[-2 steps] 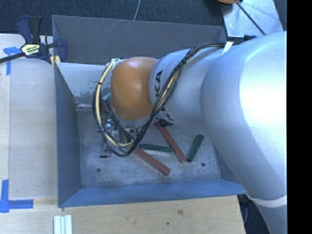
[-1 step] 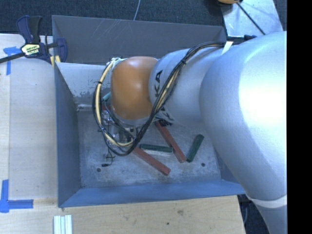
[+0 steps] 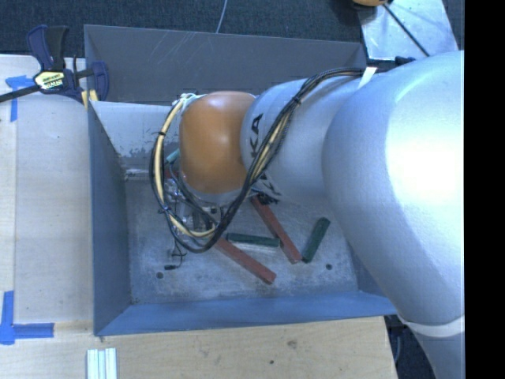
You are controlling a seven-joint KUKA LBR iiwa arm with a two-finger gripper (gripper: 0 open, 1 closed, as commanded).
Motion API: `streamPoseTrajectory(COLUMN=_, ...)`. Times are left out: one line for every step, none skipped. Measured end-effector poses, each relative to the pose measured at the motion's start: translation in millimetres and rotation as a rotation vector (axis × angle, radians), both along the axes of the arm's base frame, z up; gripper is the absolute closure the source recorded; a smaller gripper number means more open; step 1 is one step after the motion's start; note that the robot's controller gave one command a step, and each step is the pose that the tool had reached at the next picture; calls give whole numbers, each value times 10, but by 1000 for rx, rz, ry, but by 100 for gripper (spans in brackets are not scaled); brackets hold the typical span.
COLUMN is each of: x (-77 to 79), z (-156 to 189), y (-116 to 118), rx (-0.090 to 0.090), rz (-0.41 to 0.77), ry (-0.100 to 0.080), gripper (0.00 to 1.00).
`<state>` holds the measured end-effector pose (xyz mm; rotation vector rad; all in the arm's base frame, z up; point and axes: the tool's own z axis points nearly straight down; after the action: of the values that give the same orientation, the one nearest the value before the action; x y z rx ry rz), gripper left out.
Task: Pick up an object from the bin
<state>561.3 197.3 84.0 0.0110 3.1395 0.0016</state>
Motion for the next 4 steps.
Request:
streamPoseTrajectory(x=22, z=-89, y=-494, rx=0, rz=28, ry=0, gripper=0)
streamPoseTrajectory(x=20, z=-89, y=-788, rx=-5, rz=178, ry=2, gripper=0)
streamPoseTrajectory(x=-177, z=-133, y=-1336, rx=-1, rz=191, ry=-1, gripper=100)
streamPoseTrajectory(x=-177, z=-133, y=-1337, rx=-1, rz=191, ry=-1, gripper=100)
